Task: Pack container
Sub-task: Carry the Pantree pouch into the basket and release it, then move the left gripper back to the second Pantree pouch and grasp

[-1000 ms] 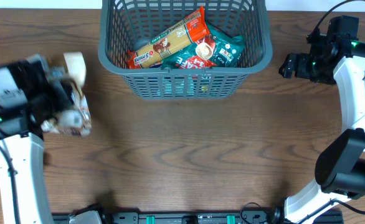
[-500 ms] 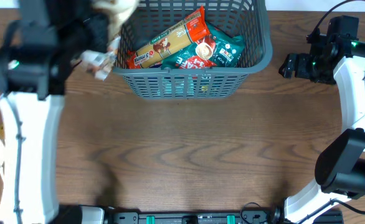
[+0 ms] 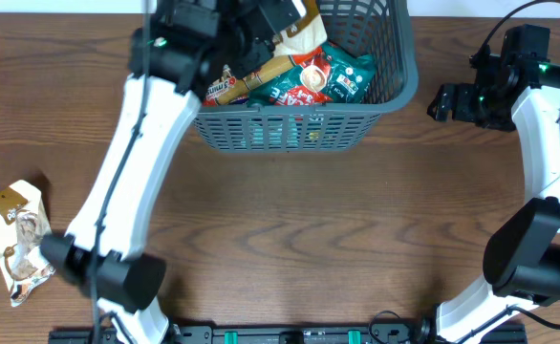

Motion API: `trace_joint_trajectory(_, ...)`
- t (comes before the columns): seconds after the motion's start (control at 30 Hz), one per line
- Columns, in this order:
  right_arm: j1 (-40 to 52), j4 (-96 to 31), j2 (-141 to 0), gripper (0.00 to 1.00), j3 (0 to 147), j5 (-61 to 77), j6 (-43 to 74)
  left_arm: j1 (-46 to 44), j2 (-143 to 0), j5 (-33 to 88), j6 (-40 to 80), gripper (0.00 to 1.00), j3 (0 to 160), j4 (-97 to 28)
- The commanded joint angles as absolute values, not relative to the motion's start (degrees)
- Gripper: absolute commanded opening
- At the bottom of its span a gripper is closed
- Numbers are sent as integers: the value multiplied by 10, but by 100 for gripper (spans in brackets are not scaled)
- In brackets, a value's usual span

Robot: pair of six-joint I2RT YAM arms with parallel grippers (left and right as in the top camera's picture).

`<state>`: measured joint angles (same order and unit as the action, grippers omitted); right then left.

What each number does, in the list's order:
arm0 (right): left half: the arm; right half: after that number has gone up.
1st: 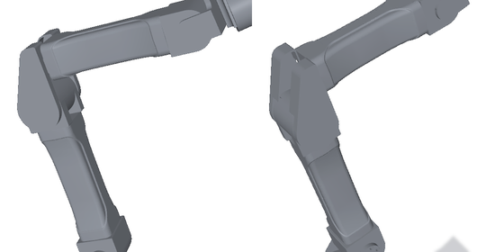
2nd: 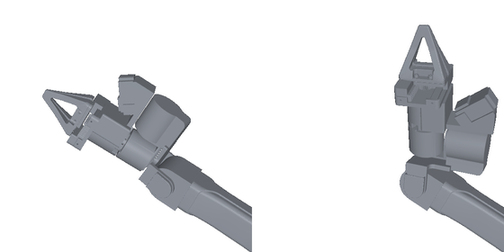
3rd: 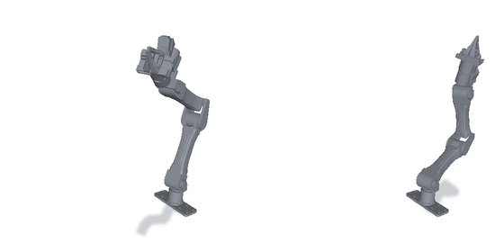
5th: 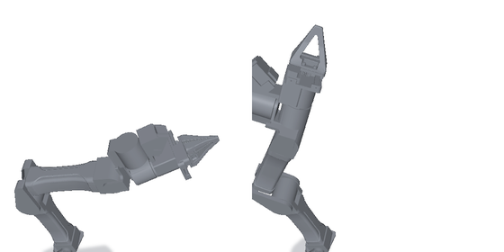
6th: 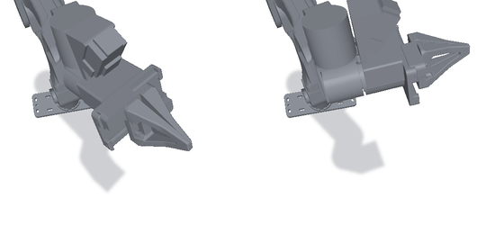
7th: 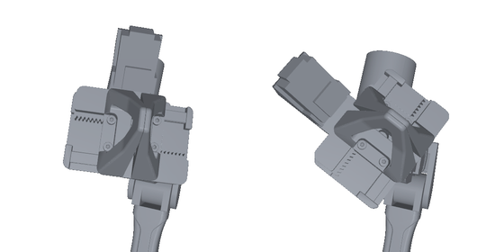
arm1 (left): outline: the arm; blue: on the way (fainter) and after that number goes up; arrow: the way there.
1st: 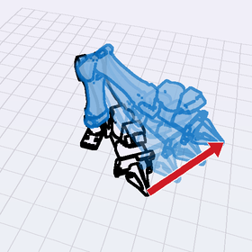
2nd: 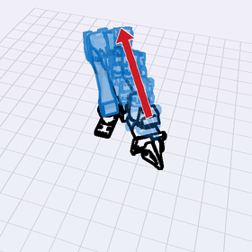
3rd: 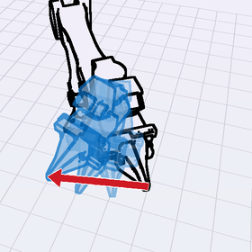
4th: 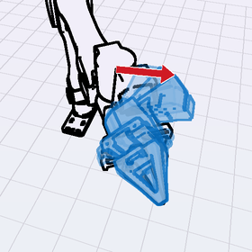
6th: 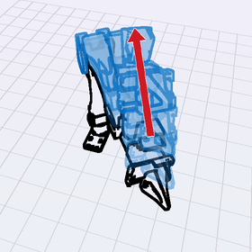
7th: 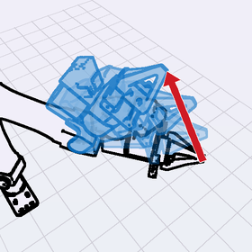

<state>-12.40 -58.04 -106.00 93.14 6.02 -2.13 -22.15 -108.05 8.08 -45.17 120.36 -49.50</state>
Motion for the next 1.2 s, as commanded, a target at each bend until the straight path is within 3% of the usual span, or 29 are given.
trace_joint_trajectory(0.0,-117,-581,-1056,99,929,64,-29,-219,-1127,70,-502,6,1216,-491)
trace_joint_trajectory(0.1,-117,-582,-1056,99,929,64,-31,-219,-1162,70,-506,11,1216,-492)
trace_joint_trajectory(0.13,-117,-582,-1056,99,929,64,-31,-219,-1172,69,-505,20,1216,-494)
trace_joint_trajectory(0.2,-117,-583,-1056,99,929,65,-34,-219,-1186,68,-505,50,1216,-500)
trace_joint_trajectory(0.27,-117,-585,-1056,99,929,63,-35,-219,-1190,68,-501,65,1216,-506)
trace_joint_trajectory(0.47,-117,-585,-1056,99,929,63,-35,-219,-1159,56,-488,74,1217,-506)
trace_joint_trajectory(0.7,-117,-586,-1056,99,929,63,-35,-215,-1068,-54,-478,83,1221,-505)
trace_joint_trajectory(0.73,-117,-587,-1056,99,929,63,-35,-210,-1052,-72,-456,89,1221,-502)
trace_joint_trajectory(0.9,-117,-587,-1056,99,929,63,-35,-156,-968,-121,-282,100,1221,-536)
trace_joint_trajectory(1.03,-117,-585,-1056,99,929,63,-35,-74,-901,-121,-148,99,1221,-640)
trace_joint_trajectory(1.17,-117,-580,-1056,99,929,63,-35,4,-853,-121,-91,99,1221,-748)
